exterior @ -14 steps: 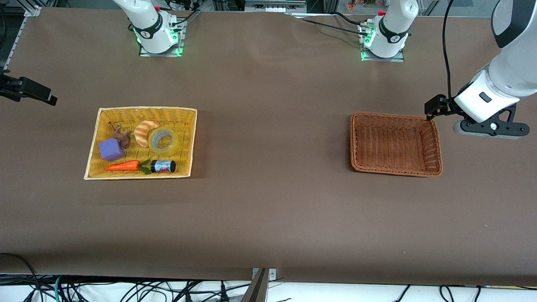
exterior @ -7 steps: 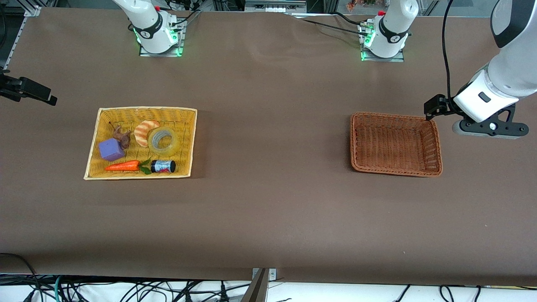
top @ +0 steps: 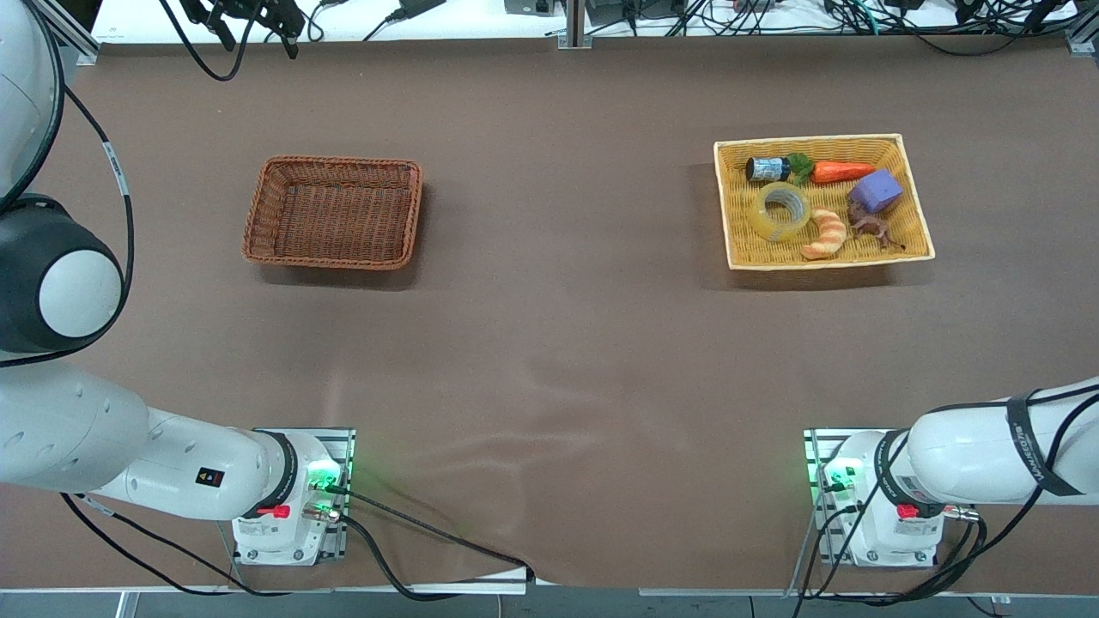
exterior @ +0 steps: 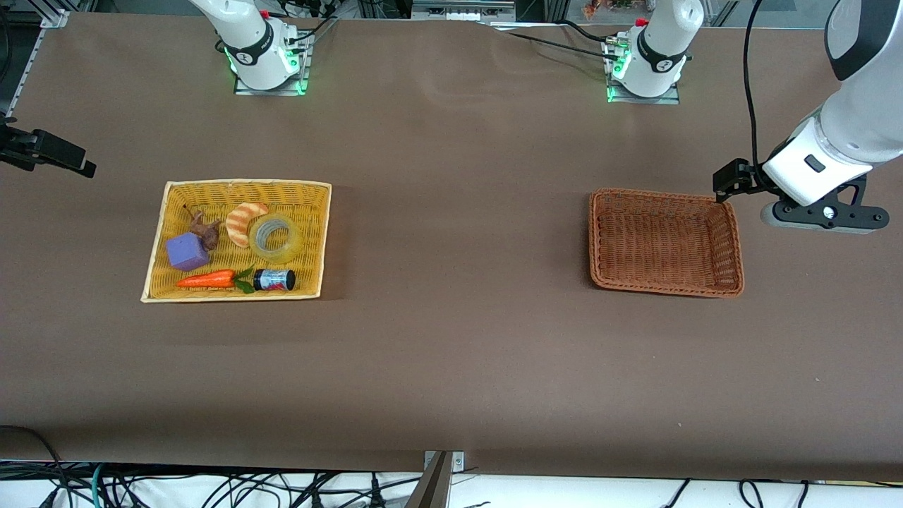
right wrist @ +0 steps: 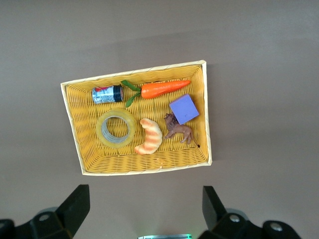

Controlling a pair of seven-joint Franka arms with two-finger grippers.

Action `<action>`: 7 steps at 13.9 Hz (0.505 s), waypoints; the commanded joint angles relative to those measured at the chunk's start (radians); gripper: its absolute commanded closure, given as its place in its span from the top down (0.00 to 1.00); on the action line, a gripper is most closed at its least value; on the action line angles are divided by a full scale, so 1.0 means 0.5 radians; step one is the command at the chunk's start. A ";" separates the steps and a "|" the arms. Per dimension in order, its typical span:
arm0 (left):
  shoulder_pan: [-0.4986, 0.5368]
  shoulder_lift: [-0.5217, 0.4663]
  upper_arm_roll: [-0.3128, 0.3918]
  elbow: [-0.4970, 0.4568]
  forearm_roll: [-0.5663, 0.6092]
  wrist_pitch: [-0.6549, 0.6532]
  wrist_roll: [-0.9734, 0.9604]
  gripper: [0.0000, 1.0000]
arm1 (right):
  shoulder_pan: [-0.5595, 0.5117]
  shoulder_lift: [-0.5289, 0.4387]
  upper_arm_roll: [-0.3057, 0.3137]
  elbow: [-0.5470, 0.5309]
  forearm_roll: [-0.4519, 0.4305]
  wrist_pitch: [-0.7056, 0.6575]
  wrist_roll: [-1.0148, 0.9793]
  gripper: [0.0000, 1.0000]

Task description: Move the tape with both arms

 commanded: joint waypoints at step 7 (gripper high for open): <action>0.026 -0.011 -0.011 0.000 -0.061 -0.024 0.034 1.00 | -0.024 -0.006 0.031 -0.024 -0.023 -0.049 0.016 1.00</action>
